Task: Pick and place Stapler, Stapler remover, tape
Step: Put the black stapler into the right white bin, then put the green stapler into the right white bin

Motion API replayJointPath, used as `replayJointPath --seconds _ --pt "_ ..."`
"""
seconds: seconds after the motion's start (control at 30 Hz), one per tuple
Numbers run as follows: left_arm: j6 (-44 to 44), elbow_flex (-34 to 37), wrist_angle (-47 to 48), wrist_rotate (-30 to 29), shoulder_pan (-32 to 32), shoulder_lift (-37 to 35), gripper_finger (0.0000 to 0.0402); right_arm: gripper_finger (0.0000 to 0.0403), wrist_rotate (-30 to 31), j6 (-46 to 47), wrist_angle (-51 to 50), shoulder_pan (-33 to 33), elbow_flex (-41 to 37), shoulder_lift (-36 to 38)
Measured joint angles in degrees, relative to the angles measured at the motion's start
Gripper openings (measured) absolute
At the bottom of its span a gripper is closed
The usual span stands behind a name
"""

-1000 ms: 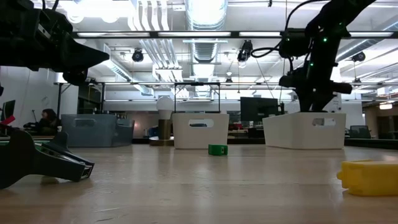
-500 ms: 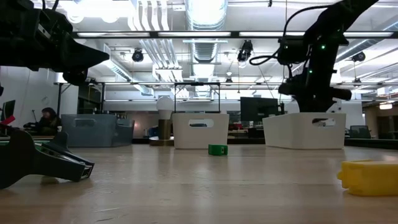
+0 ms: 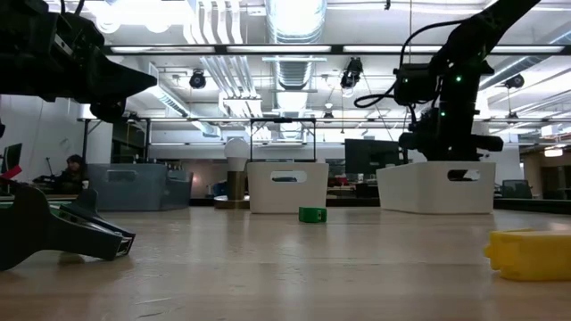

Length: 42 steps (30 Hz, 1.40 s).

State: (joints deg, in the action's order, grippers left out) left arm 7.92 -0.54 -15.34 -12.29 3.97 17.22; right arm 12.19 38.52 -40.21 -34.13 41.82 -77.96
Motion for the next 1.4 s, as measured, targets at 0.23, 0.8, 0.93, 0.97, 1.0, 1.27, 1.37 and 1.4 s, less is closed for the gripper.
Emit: replayJointPath --seconds 0.23,0.8,0.93,0.97,1.0,1.27,1.37,1.4 --pt "0.0 0.0 0.0 0.0 0.0 0.0 0.0012 0.0141 0.0 -2.1 0.4 0.0 0.0 1.2" --pt "0.0 0.0 0.0 0.0 0.0 0.0 0.0012 0.015 -0.2 -8.2 0.2 0.0 2.5 6.0" --pt "0.0 0.0 0.0 0.0 0.0 0.0 0.0012 0.0144 -0.7 -8.7 0.1 0.1 3.0 6.0" --pt "0.0 0.0 0.0 0.0 0.0 0.0 0.0012 0.0143 -0.7 -8.9 0.2 0.1 3.1 6.0" --pt "0.0 0.0 0.0 0.0 0.0 0.0 0.0012 0.0142 -0.7 -9.1 0.2 0.2 3.2 6.0" --pt "0.0 0.0 0.0 0.0 0.0 0.0 0.0012 0.0149 -0.7 -10.3 0.1 0.9 4.0 6.0" --pt "0.0 0.0 0.0 0.0 0.0 0.0 0.0012 0.0154 -0.7 -10.8 0.1 0.9 4.3 6.0" --pt "0.0 0.0 0.0 0.0 0.0 0.0 0.0012 0.0155 -0.7 -11.2 0.0 0.9 4.5 6.0"
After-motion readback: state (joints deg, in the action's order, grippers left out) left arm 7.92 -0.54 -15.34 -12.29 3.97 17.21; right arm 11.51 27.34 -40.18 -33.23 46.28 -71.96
